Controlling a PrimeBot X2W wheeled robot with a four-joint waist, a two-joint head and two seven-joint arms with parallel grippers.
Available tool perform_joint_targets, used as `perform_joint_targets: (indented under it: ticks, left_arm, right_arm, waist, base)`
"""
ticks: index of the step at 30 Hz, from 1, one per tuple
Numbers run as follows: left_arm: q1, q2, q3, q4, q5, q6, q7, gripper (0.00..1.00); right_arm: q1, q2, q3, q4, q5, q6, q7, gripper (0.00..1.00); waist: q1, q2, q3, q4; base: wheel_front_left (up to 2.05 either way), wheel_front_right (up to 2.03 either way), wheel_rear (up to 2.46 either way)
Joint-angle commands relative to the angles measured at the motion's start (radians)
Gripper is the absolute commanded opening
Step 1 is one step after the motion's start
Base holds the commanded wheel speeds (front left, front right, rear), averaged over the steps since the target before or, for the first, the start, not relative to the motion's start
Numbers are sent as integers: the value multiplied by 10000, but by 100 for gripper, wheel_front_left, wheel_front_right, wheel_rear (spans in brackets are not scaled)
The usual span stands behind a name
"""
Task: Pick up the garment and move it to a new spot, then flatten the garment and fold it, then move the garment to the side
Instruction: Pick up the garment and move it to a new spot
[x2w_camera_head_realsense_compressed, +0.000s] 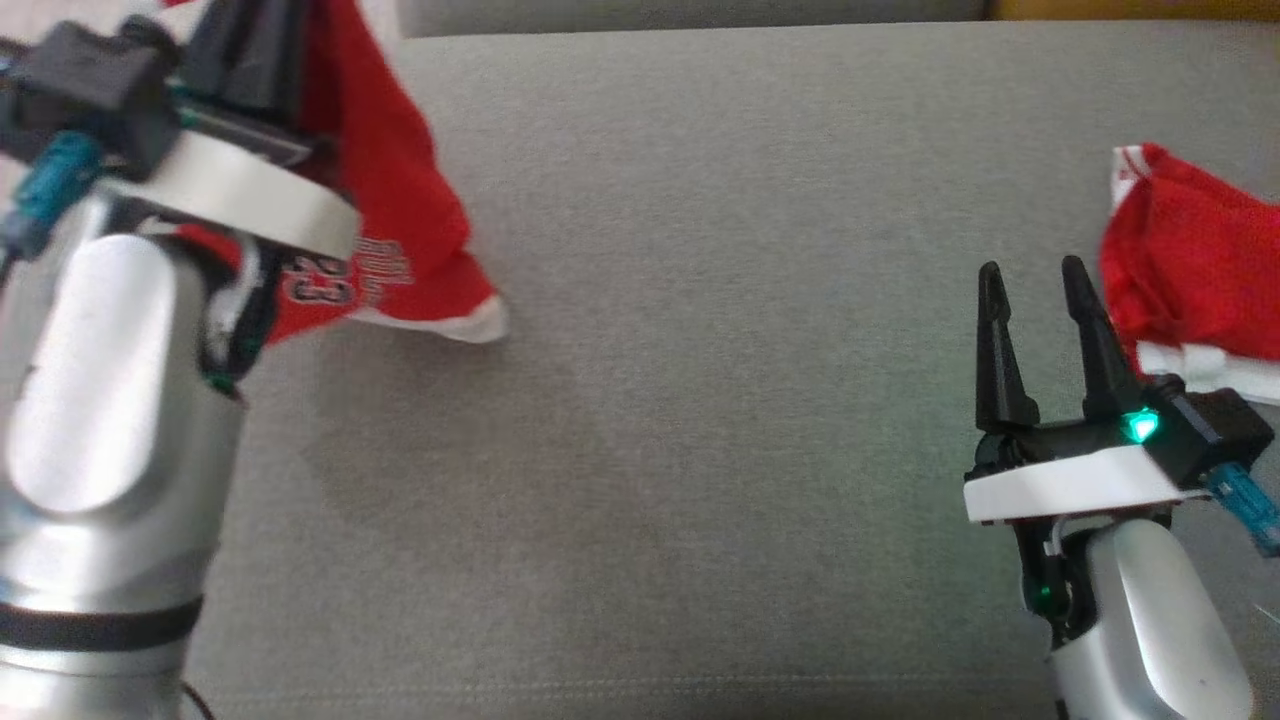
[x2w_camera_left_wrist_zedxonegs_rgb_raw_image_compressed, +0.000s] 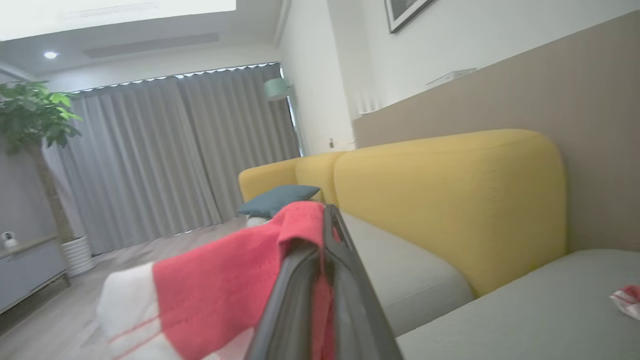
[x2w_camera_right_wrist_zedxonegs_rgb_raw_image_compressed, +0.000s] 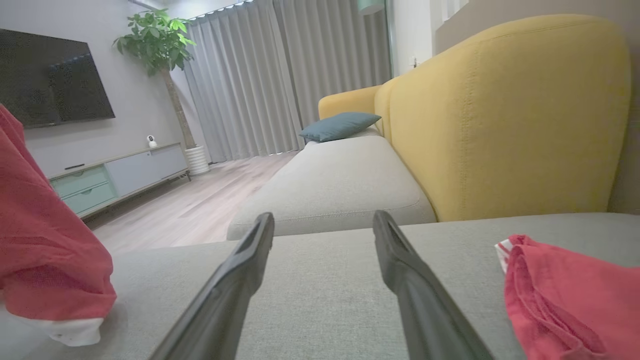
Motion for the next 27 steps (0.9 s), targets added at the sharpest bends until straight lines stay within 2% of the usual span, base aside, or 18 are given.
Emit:
perform_joint_targets:
  ticks: [1, 6, 11, 17, 24, 25, 26, 27]
  left_arm:
    - [-502, 206, 165, -624, 110, 80, 253, 0]
    - [-690, -315, -460, -1262, 213, 139, 885, 0]
    - [-831, -698, -1127, -1070, 425, 134, 1386, 0]
    - [-1050, -1113, -1719, -358, 587, 105, 1482, 0]
    - [-1679, -1737, -2834, 1548, 1256, 58, 1035, 0]
    - [-1691, -1861, -2986, 1833, 1242, 47, 944, 23]
    - [-1690, -1975, -3152, 2092, 1204, 25, 829, 70]
    - [-1668, -2077, -3336, 2306, 1114, -17, 674, 100]
  right_arm:
    - [-286, -20, 187, -347, 94, 33, -101, 100]
    - [-341, -20, 118, -473, 254, 33, -104, 100]
    - [-477, -20, 192, -580, 484, 33, -105, 100]
    - [-661, -20, 472, -685, 800, 33, -106, 100]
    - [-826, -20, 773, -755, 1157, 33, -106, 100]
    - [-828, -20, 785, -754, 1176, 33, -106, 100]
    - [-827, -20, 786, -753, 1187, 33, -106, 100]
    - [-824, -20, 775, -751, 1194, 33, -106, 100]
  waist:
    - [-1, -1, -86, -278]
    - [-1, -1, -9, -731]
    - [-1, -1, 205, -1295]
    - [-1, -1, 684, -2144]
    - [-1, -1, 1117, -3211]
    - [-1, -1, 1133, -3304]
    - [-1, -1, 1142, -3375]
    - [-1, -1, 1149, -3428]
  base:
    - [0, 0, 0]
    - [0, 0, 0]
    - [0, 0, 0]
    - [0, 0, 0]
    - [0, 0, 0]
    - [0, 0, 0]
    - [0, 0, 0]
    - [0, 0, 0]
